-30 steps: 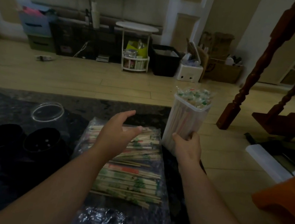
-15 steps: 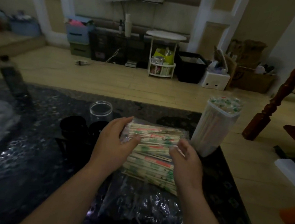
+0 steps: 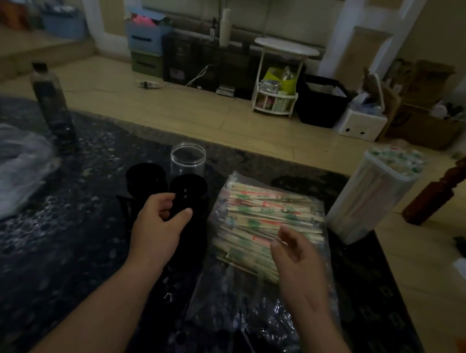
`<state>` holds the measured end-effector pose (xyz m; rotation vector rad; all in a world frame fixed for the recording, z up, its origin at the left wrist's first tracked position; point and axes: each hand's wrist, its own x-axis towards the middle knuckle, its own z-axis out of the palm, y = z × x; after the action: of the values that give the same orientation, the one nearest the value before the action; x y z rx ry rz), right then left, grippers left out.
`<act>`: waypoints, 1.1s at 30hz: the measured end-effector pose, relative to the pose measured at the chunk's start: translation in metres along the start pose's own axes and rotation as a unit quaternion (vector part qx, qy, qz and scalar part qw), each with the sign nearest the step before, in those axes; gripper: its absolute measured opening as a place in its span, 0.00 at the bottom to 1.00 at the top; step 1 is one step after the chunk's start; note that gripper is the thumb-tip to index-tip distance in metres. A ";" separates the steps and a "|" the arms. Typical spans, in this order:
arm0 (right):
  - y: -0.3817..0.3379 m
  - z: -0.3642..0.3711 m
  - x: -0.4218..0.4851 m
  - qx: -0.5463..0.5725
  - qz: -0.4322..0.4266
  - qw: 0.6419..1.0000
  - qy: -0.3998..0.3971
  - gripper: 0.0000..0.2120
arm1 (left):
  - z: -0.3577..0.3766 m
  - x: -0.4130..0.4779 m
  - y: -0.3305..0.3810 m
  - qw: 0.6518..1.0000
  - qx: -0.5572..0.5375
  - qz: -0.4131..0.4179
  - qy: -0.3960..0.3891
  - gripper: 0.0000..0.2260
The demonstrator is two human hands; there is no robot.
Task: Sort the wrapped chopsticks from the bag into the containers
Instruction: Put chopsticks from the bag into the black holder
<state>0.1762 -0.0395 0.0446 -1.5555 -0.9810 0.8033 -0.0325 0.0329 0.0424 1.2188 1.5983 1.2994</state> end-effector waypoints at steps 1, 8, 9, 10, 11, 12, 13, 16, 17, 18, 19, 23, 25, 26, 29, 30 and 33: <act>0.002 0.001 0.000 -0.005 -0.001 1.000 0.000 0.14 | -0.001 0.004 -0.001 0.999 -0.014 -0.024 0.019 0.14; 0.009 0.003 0.001 -0.030 -0.009 1.000 -0.002 0.12 | 0.010 0.035 -0.013 0.924 -0.276 -0.262 0.026 0.13; 0.009 0.004 0.001 -0.032 -0.008 0.999 -0.004 0.11 | 0.012 0.038 -0.013 0.908 -0.310 -0.281 0.016 0.12; 0.009 0.004 0.000 -0.032 -0.008 0.999 -0.005 0.10 | 0.015 0.040 -0.015 0.900 -0.326 -0.290 0.005 0.11; 0.010 0.004 0.001 -0.031 -0.009 0.999 -0.004 0.09 | 0.017 0.042 -0.019 0.898 -0.329 -0.292 0.000 0.10; 0.010 0.004 0.001 -0.030 -0.011 0.999 -0.003 0.09 | 0.018 0.043 -0.022 0.899 -0.328 -0.291 0.002 0.10; 0.010 0.004 0.000 -0.031 -0.014 0.999 -0.001 0.09 | 0.019 0.043 -0.025 0.898 -0.330 -0.290 0.007 0.10; 0.007 0.002 -0.003 -0.046 -0.020 0.999 0.010 0.07 | 0.018 0.040 -0.026 0.882 -0.372 -0.287 0.020 0.10; 0.007 0.001 -0.004 -0.053 -0.022 0.998 0.014 0.07 | 0.017 0.037 -0.024 0.878 -0.383 -0.288 0.022 0.10; 0.006 0.000 -0.006 -0.062 -0.021 0.998 0.015 0.07 | 0.016 0.032 -0.023 0.876 -0.385 -0.288 0.023 0.09; 0.005 -0.002 -0.009 -0.069 -0.016 0.997 0.014 0.06 | 0.014 0.027 -0.023 0.877 -0.385 -0.288 0.023 0.09; -0.003 -0.010 -0.022 -0.106 0.008 0.994 -0.010 0.03 | 0.000 0.010 -0.023 0.878 -0.375 -0.297 0.022 0.11; -0.007 -0.014 -0.027 -0.142 0.009 0.989 -0.033 0.05 | -0.009 0.004 -0.022 0.881 -0.361 -0.306 0.017 0.13; -0.009 -0.016 -0.029 -0.165 0.011 0.985 -0.045 0.06 | -0.013 0.000 -0.021 0.882 -0.354 -0.312 0.012 0.14; -0.008 -0.018 -0.038 -0.199 0.029 0.977 -0.077 0.09 | -0.023 -0.014 -0.017 0.881 -0.329 -0.339 0.002 0.15; -0.007 -0.018 -0.042 -0.206 0.033 0.974 -0.086 0.10 | -0.027 -0.019 -0.016 0.882 -0.319 -0.346 0.001 0.15; -0.001 -0.019 -0.056 -0.238 0.032 0.965 -0.101 0.12 | -0.036 -0.037 -0.011 0.885 -0.299 -0.356 0.000 0.16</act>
<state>0.1686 -0.0978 0.0490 -1.9490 -1.3521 0.8215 -0.0582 -0.0136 0.0390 0.2026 1.2916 1.1451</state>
